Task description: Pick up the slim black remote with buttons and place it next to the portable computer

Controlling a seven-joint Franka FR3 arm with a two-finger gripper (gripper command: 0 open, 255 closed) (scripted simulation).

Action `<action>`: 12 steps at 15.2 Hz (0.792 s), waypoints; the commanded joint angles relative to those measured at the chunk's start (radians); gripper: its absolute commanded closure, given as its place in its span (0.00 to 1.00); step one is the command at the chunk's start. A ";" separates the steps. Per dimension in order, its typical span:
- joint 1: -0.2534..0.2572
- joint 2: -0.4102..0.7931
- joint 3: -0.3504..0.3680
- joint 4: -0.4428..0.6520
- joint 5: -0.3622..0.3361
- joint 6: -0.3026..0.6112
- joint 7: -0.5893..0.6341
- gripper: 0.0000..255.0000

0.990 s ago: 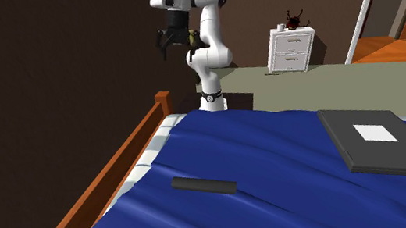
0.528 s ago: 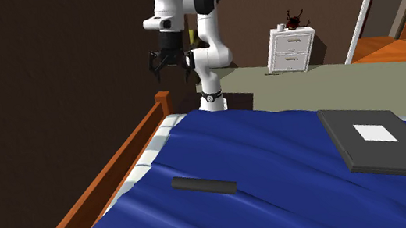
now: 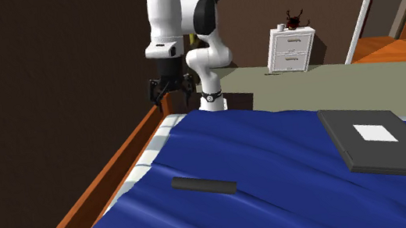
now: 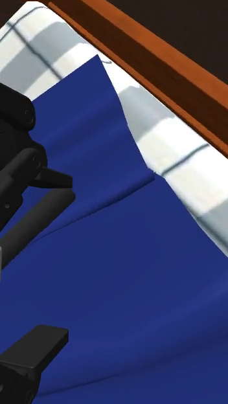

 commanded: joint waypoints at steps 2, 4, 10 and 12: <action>0.016 0.110 0.002 0.072 0.031 0.028 -0.117 0.00; 0.022 0.180 0.010 0.121 0.049 0.041 -0.188 0.00; 0.033 0.381 0.054 0.278 0.087 0.063 -0.382 0.00; 0.036 0.445 0.074 0.332 0.091 0.065 -0.440 0.00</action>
